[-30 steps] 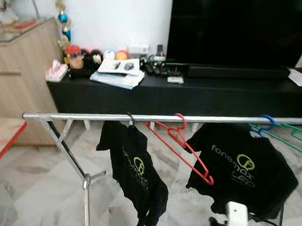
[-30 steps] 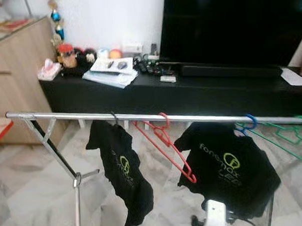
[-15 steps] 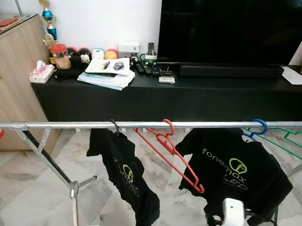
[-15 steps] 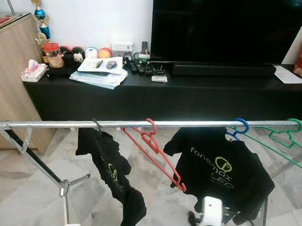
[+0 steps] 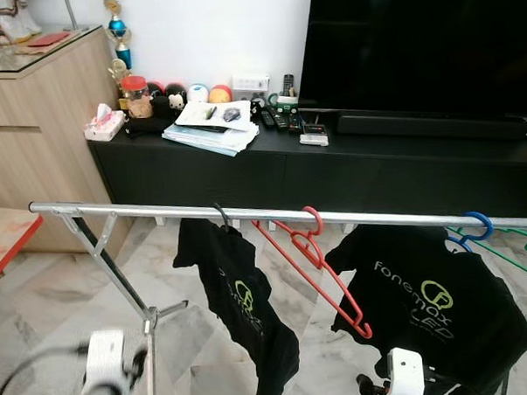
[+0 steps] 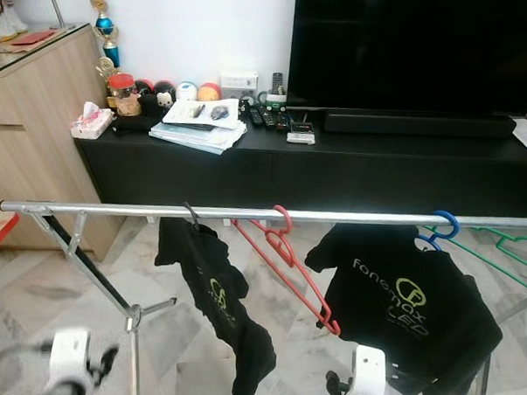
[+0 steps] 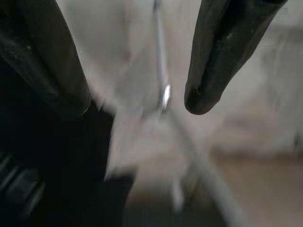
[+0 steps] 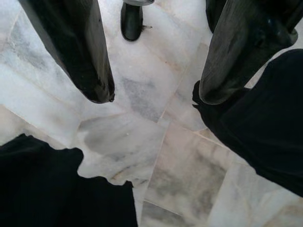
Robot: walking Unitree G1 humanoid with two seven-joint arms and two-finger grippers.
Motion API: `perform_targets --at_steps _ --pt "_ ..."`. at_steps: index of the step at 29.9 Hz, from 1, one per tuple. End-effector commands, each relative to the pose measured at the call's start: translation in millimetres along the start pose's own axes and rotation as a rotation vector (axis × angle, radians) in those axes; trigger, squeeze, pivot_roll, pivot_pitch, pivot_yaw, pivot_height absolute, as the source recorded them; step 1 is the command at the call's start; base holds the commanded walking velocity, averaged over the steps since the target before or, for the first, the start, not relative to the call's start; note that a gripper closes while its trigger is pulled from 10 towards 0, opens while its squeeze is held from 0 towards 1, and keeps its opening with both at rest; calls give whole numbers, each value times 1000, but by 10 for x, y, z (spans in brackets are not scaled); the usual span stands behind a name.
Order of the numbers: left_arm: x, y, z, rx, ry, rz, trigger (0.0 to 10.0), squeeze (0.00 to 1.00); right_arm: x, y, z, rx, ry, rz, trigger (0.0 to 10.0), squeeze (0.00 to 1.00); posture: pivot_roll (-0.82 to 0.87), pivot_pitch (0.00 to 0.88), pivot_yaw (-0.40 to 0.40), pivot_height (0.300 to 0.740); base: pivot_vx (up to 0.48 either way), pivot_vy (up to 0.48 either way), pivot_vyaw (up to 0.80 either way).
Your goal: Hang hanger
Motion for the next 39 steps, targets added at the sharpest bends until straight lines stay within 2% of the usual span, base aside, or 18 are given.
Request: perform_targets --at_steps 1,4,10,15,24,25,28,29,30,31,32,37,39 --pt "44 -92 20 -32 -33 -4 10000 0 1 -35 5 -10 4 4 10000 0 177 34 -54 740 0 0 0" --pt "76 -117 24 -32 -51 -23 10000 0 3 -31 4 -10 4 4 10000 0 172 31 -54 740 0 0 0" --pt "202 -211 42 -44 -99 -25 10000 0 3 -29 3 -11 2 0 10000 0 169 30 -53 740 0 -428 0" --pt "281 -191 25 -43 -115 -22 10000 0 -1 -30 4 -11 3 1 10000 0 170 29 -52 740 0 -442 0" --pt "433 -160 16 -43 -166 -2 10000 0 -6 -35 6 -11 3 0 10000 0 168 23 -51 740 0 0 0" --pt "513 -147 6 -45 -194 12 10000 0 -6 -35 6 -11 3 1 10000 0 168 24 -52 740 0 0 0" --pt "641 -245 4 -138 -244 17 10000 0 -4 -37 6 -11 4 2 10000 0 169 25 -53 740 0 0 0" --pt "680 -322 17 -197 -264 -6 10000 0 -4 -37 6 -10 4 3 10000 0 169 25 -53 740 0 0 0" --pt "680 -322 17 -197 -264 -6 10000 0 -4 -37 6 -10 4 3 10000 0 169 25 -53 740 0 0 0" --pt "704 -425 26 -273 -266 -40 10000 0 0 -37 6 -10 4 4 10000 0 171 30 -55 740 0 0 0" --pt "714 -463 25 -300 -265 -57 10000 0 2 -37 5 -10 4 4 10000 0 171 31 -55 740 0 0 0" --pt "834 -556 -36 -377 -249 -49 10000 0 4 -33 4 -9 3 4 10000 0 170 38 -56 740 0 0 0" --pt "860 -587 -63 -398 -245 -77 10000 0 4 -31 4 -10 3 4 10000 0 169 40 -57 740 0 0 0"
Point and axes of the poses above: a point about 5 cm out from each wrist's last joint towards the gripper, its own z axis pointing back from the gripper into the wrist, its own x axis along the axis of the wrist's last joint, y = z × x, the point moved 3 cm from there along -z, pointing out of the wrist towards the gripper, and after that the axes turned 11 degrees about -z, right-handed, at the moved point
